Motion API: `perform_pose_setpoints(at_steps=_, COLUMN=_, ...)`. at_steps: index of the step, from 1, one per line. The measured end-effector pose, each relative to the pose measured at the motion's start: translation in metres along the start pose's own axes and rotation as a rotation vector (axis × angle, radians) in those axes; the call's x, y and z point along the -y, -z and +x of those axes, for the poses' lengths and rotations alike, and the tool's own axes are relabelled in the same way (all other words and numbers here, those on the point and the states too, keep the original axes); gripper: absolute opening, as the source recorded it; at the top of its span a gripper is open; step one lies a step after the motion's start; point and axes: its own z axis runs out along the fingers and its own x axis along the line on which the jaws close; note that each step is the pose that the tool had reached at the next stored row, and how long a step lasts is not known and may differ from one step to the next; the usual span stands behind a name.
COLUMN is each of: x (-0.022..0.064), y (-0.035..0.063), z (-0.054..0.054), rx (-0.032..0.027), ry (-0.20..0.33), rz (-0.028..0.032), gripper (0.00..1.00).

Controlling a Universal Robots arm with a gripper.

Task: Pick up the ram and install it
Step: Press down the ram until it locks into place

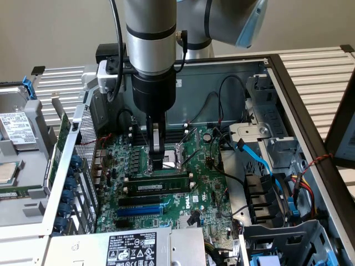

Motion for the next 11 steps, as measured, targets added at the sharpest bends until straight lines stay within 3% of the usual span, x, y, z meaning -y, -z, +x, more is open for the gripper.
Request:
perform_pose_setpoints(at_steps=3, x=0.0, y=-0.003, z=-0.0001, rx=-0.0096, ry=-0.001, rz=0.0008, gripper=0.1)
perform_pose_setpoints(at_steps=7, x=0.0001, y=-0.0059, z=-0.0002, rx=-0.0281, ry=-0.002, rz=0.0026, gripper=0.1)
perform_pose_setpoints(at_steps=9, x=0.0003, y=-0.0079, z=0.0, rx=-0.0324, ry=-0.002, rz=0.0037, gripper=0.1)
perform_pose_setpoints(at_steps=11, x=0.0003, y=-0.0102, z=0.0001, rx=-0.033, ry=-0.002, rz=0.0058, gripper=0.1)
